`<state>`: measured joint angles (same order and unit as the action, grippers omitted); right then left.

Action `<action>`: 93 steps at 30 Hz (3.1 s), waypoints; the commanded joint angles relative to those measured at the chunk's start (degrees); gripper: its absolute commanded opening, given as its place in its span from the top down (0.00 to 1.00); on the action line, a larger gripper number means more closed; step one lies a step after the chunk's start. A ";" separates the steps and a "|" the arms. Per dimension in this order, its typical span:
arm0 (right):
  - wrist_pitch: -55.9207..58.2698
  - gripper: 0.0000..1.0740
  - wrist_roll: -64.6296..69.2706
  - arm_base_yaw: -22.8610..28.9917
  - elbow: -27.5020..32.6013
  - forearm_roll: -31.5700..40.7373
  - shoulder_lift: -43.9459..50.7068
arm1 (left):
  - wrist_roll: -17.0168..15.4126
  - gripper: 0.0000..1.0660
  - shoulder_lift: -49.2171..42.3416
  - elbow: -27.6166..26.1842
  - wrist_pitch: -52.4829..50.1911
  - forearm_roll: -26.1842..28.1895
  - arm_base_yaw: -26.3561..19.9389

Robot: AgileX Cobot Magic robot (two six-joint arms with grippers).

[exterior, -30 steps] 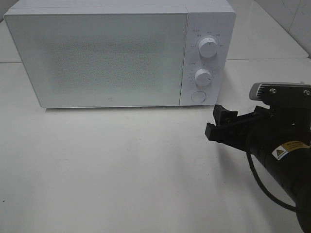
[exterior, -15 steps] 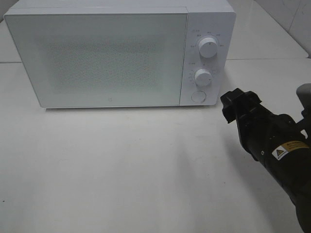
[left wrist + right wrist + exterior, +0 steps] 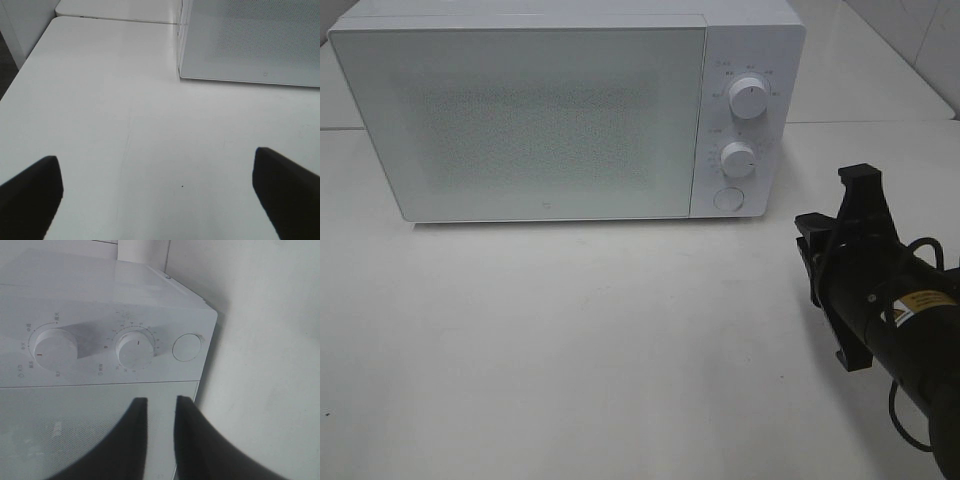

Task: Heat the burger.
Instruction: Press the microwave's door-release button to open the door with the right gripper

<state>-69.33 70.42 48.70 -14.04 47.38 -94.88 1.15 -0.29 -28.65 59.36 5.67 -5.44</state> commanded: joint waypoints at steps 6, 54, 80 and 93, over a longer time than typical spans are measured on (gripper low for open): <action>2.69 1.00 3.90 0.17 -0.11 -0.23 0.00 | -0.23 0.08 -1.66 0.23 -0.52 0.17 0.17; 15.93 0.99 9.91 -14.73 -22.29 -14.50 -18.68 | -0.23 0.08 -1.43 0.23 -0.52 0.17 0.17; 18.33 1.00 8.65 -19.08 -32.09 -18.28 -24.64 | -0.23 0.08 -1.43 0.23 -0.52 0.17 0.17; 17.53 1.00 8.82 -20.00 -32.09 -18.68 -24.69 | -0.23 0.08 -1.43 0.23 -0.52 0.17 0.17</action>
<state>-51.05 79.76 28.99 -45.61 29.74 -119.69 1.15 -0.29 -28.65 59.36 5.67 -5.44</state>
